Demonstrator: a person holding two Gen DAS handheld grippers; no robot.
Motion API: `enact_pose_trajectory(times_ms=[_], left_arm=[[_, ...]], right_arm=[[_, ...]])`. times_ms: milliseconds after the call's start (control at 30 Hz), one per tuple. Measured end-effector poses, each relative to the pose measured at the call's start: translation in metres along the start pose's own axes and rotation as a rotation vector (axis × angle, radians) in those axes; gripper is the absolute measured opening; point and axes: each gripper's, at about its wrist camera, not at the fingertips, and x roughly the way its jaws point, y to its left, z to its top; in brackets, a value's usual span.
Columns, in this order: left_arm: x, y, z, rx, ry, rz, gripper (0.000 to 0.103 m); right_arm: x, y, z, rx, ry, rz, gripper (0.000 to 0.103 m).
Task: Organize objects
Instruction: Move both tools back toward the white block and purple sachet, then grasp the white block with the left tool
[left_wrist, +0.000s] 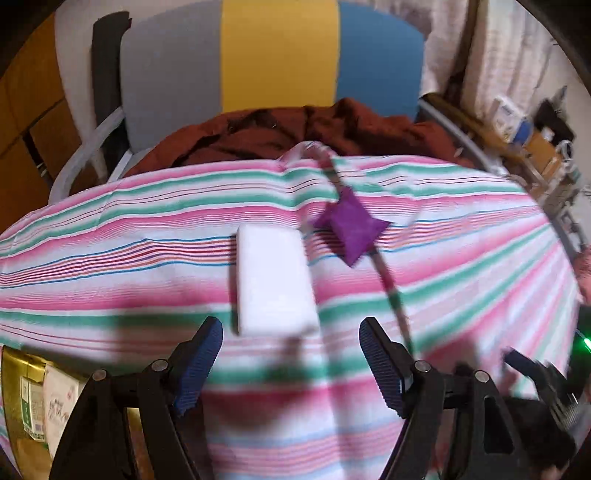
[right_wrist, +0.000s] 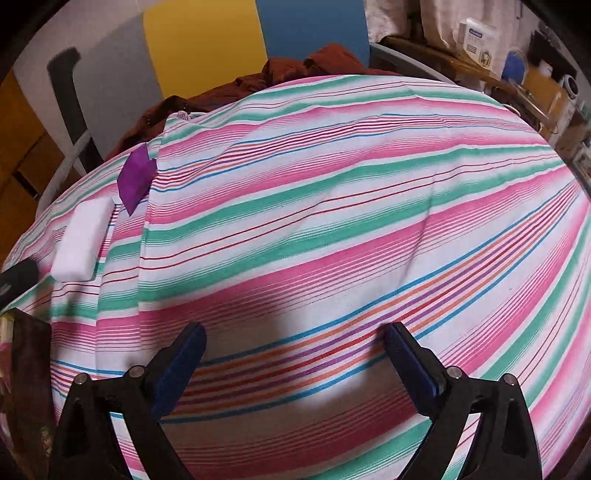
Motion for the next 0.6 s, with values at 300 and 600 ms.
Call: enact_pose_trajectory(times_ms=[300,600], left_arm=[[0.055,-0.004,0.020,0.021,0.060,0.135,0.075],[0.055,-0.010,0.009,0.013,-0.012,0.119,0.058]], right_arm=[[0.004,-0.006,-0.004,0.008,-0.009,-0.029,0.103],[0.004,-0.008,-0.002,0.068,-0.056,-0.019,0.103]])
